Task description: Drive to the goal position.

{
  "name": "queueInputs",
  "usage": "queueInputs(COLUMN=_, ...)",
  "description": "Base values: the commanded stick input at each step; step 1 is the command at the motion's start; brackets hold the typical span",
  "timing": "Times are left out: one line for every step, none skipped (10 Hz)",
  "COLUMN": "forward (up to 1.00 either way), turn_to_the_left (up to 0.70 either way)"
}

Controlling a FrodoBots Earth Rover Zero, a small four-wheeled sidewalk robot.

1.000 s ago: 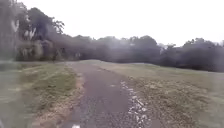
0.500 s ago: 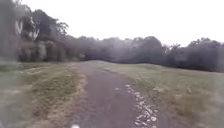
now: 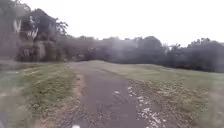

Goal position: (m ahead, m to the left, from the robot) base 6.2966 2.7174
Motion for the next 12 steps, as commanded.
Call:
queueInputs(forward=0.45, turn_to_the_left=0.01)
queueInputs(forward=0.45, turn_to_the_left=0.01)
queueInputs(forward=0.45, turn_to_the_left=0.01)
queueInputs(forward=0.45, turn_to_the_left=0.01)
queueInputs(forward=0.45, turn_to_the_left=0.01)
queueInputs(forward=0.45, turn_to_the_left=0.01)
queueInputs(forward=0.45, turn_to_the_left=0.01)
queueInputs(forward=0.45, turn_to_the_left=0.01)
queueInputs(forward=0.45, turn_to_the_left=0.01)
queueInputs(forward=0.45, turn_to_the_left=0.01)
queueInputs(forward=0.45, turn_to_the_left=0.01)
queueInputs(forward=0.45, turn_to_the_left=0.01)
